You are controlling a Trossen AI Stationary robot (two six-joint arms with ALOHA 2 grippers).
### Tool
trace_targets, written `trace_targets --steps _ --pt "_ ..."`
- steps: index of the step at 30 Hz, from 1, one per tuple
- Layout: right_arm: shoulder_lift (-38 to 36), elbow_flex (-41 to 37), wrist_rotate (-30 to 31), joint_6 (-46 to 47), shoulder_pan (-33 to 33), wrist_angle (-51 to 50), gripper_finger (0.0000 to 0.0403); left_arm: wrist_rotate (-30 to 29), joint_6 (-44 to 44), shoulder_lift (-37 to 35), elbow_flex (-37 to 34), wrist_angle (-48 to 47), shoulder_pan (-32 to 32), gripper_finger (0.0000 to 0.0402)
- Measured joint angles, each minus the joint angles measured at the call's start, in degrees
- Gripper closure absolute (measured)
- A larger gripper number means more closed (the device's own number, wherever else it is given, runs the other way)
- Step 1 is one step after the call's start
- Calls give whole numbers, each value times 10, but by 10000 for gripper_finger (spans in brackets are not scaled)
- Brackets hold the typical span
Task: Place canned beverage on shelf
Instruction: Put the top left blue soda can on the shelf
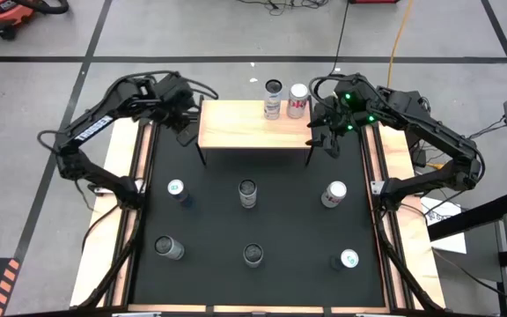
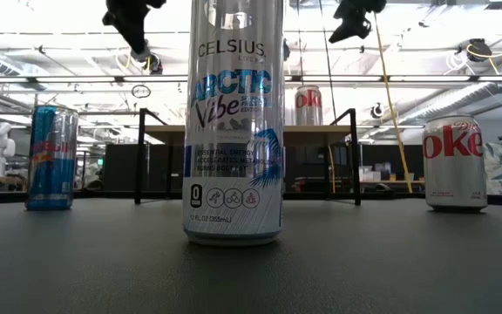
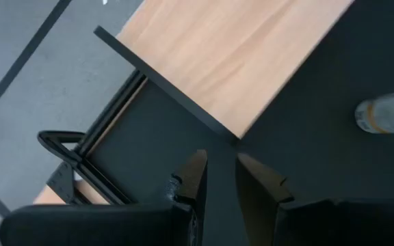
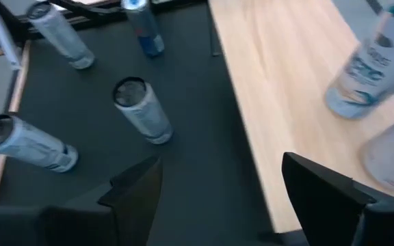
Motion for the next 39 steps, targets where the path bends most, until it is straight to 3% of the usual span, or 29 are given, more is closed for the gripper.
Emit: trace_targets --steps 12,20,28,39 --pt "-46 0 27 29 81 0 122 -22 -100 -134 -29 1 -87 325" --pt "-64 0 95 49 117 0 122 -42 -186 -250 -196 80 -132 325" --pt "-72 0 96 72 130 0 122 -42 -189 -309 -356 173 -169 325" --pt "-73 0 96 59 134 -2 122 -31 -249 -396 -497 239 -235 325"
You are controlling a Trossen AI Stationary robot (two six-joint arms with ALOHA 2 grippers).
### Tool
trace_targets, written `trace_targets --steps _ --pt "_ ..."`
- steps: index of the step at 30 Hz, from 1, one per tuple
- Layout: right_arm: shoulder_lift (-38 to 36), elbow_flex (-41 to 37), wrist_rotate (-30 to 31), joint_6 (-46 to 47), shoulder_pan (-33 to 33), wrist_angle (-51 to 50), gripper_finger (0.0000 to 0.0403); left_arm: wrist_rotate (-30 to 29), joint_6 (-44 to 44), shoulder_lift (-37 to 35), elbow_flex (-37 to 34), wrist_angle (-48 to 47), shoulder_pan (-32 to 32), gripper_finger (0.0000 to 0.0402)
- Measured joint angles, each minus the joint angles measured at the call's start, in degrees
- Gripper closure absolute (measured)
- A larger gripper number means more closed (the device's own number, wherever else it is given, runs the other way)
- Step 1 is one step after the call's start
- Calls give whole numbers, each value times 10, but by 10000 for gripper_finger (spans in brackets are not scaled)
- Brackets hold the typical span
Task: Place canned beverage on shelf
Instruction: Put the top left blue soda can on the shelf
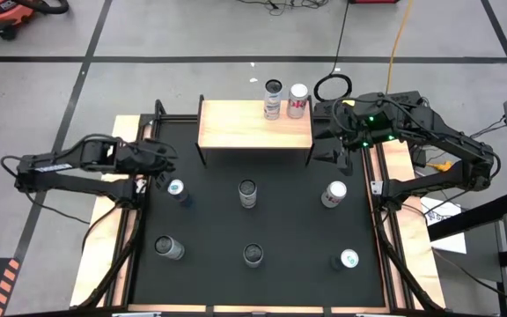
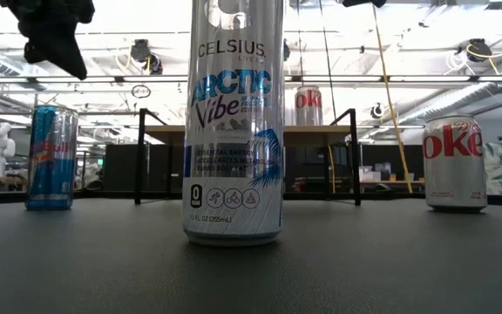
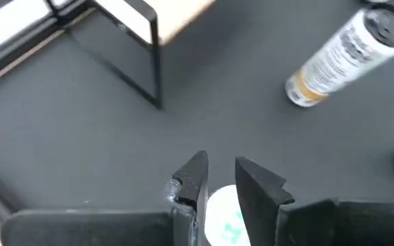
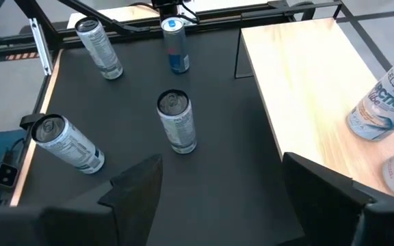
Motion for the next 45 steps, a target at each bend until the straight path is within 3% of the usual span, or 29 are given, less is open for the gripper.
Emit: trace_targets --steps 12,36,45 --pt "0 0 -2 3 0 -1 122 20 17 -49 -22 91 -30 325" --pt "0 0 -2 -4 0 -18 122 13 5 -48 -22 118 -30 325" --pt "1 0 -2 -3 0 -22 122 37 63 -48 -22 157 -30 325"
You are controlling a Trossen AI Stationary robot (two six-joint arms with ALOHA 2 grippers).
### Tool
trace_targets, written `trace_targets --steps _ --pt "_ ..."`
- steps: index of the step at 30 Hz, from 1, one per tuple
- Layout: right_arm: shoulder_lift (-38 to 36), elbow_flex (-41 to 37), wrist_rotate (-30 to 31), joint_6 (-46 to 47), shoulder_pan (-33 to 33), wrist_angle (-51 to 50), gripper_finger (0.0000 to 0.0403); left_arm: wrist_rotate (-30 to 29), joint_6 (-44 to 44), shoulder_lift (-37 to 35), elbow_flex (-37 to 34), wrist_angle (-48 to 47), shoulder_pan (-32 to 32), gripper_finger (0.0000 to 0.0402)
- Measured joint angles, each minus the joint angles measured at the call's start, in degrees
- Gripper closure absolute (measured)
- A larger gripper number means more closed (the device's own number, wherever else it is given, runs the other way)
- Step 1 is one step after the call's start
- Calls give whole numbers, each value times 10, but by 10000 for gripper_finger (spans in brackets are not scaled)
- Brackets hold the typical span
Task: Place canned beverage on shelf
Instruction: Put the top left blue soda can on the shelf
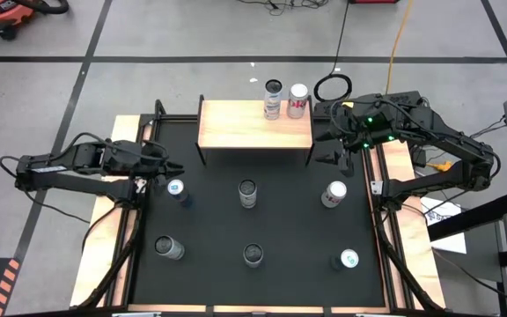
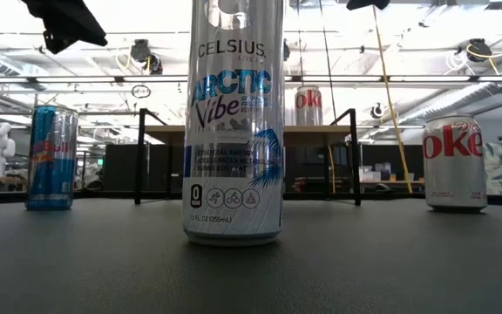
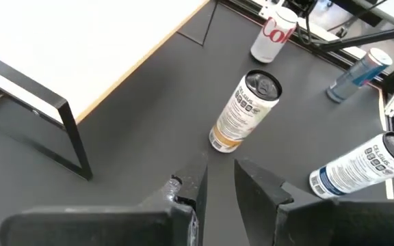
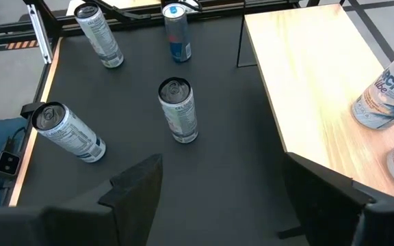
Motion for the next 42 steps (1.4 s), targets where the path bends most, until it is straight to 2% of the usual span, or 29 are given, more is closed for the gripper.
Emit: trace_targets --steps 23,32,35,38,42 --pt "0 0 0 -10 0 -22 122 -21 13 0 0 0 0 325" --pt "0 0 0 -10 0 -21 122 40 87 -3 0 24 0 325" --pt "0 0 0 -10 0 -21 122 79 87 -3 0 35 0 321" --pt "0 0 0 -11 0 -21 122 110 87 -3 0 36 0 305" --pt "0 0 0 -12 0 -21 122 120 78 -3 0 35 0 268"
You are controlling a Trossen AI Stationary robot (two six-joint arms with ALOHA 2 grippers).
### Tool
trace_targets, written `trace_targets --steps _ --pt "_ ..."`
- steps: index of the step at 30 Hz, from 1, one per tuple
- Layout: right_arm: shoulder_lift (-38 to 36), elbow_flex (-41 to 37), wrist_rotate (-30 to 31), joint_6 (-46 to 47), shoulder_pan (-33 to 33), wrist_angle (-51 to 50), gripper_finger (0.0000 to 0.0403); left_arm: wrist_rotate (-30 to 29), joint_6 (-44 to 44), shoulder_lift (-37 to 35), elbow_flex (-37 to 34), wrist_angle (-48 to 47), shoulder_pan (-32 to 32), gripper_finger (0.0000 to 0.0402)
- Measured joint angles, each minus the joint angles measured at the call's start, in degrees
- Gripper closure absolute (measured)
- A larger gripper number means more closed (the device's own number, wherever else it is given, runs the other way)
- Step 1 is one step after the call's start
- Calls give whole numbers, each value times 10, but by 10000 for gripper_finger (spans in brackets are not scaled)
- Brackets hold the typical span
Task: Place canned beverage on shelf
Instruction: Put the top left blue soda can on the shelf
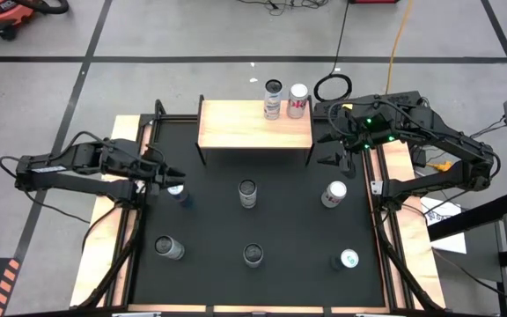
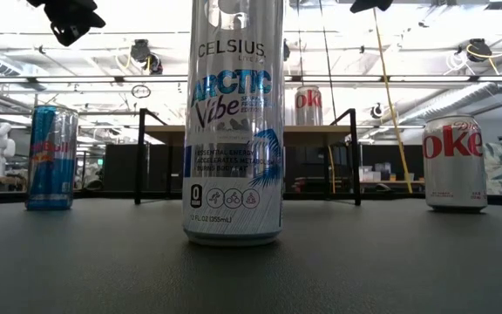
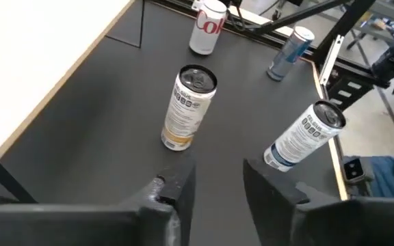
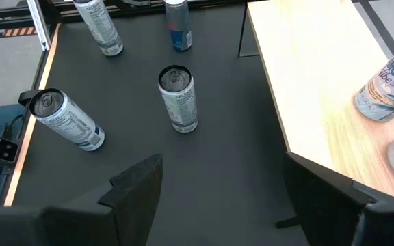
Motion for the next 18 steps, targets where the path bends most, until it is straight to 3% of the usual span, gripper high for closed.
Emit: trace_targets --steps 12,18 --pt "0 0 0 2 0 0 122 12 -15 0 0 20 0 120" --pt "0 0 0 2 0 0 122 8 28 1 0 38 0 98"
